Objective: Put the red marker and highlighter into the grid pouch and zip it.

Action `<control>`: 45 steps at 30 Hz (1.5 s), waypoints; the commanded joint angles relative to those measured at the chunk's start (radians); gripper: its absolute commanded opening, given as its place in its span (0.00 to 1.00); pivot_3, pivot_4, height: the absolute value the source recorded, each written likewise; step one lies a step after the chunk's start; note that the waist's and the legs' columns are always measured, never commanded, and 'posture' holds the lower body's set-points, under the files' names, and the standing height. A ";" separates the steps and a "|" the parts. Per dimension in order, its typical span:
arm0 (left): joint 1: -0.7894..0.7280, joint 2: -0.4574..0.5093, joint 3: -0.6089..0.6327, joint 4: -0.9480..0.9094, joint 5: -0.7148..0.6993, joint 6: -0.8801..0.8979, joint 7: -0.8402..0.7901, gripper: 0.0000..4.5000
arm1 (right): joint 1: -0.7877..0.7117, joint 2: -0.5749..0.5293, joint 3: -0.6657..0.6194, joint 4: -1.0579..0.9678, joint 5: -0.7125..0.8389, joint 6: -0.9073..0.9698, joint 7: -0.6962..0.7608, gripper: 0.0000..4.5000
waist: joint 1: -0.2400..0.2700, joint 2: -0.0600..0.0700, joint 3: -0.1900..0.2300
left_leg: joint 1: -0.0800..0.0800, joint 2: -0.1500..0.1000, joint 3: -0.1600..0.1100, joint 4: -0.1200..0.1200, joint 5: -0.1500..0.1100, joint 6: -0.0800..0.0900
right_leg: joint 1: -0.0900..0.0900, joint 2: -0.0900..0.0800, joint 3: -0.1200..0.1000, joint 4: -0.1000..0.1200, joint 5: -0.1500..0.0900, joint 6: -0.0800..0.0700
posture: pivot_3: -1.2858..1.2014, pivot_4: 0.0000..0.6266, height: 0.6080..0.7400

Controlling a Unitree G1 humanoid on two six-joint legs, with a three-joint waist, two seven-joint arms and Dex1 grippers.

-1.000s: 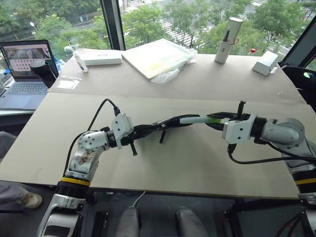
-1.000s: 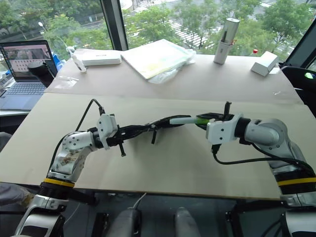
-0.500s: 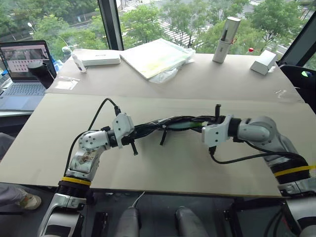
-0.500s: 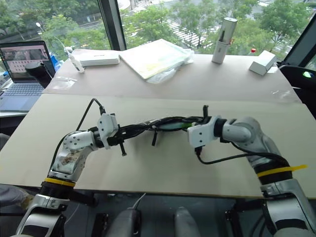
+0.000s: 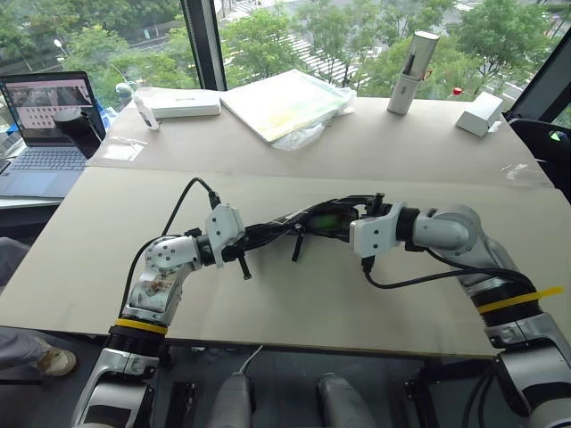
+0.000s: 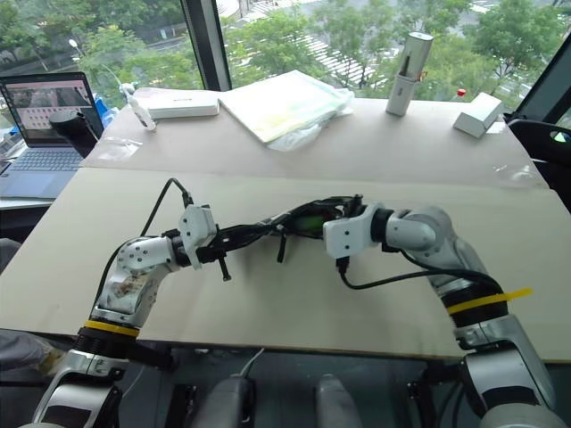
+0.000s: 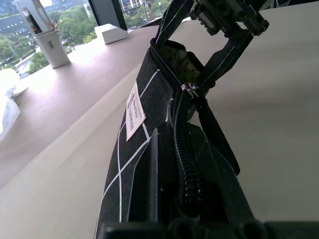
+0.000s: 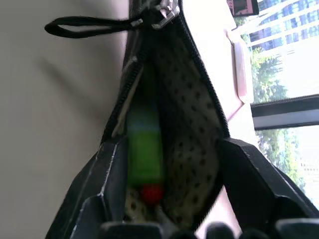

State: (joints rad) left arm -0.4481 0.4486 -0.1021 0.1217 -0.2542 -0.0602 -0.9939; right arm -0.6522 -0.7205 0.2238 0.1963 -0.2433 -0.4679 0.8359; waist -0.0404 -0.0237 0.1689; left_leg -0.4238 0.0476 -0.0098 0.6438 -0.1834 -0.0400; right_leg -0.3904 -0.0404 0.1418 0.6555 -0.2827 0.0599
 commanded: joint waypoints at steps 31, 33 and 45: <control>-0.011 -0.014 -0.003 -0.023 -0.003 -0.027 -0.022 0.00 | 0.225 0.318 -0.027 -0.475 0.661 1.089 -0.178 0.64 | -0.002 -0.001 0.000 | -0.002 0.000 -0.004 0.000 0.000 0.000 | 0.000 0.001 -0.003 0.000 0.000 0.000 | 0.52 0.24 0.98; -0.010 -0.016 -0.001 -0.018 -0.003 -0.029 -0.022 0.00 | 0.219 0.322 -0.021 -0.470 0.659 1.090 -0.169 0.64 | -0.003 -0.001 0.000 | -0.002 0.000 -0.005 0.000 0.000 0.000 | 0.000 0.001 -0.003 0.000 0.000 0.000 | 0.52 0.24 0.98; 0.005 -0.026 -0.001 -0.003 0.003 -0.050 -0.012 0.00 | 0.227 0.303 -0.056 -0.475 0.674 1.081 -0.129 0.02 | -0.003 -0.001 0.000 | -0.002 0.000 -0.005 0.000 0.000 0.000 | 0.000 0.001 -0.003 0.000 0.000 0.000 | 0.52 0.24 0.98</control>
State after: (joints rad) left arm -0.4388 0.4246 -0.1074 0.1323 -0.2525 -0.0877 -1.0118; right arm -0.4201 -0.4068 0.2019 -0.2445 0.4124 0.6204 0.6901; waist -0.0435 -0.0246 0.1691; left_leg -0.4262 0.0476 -0.0149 0.6439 -0.1830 -0.0396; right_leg -0.3908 -0.0391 0.1384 0.6552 -0.2831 0.0603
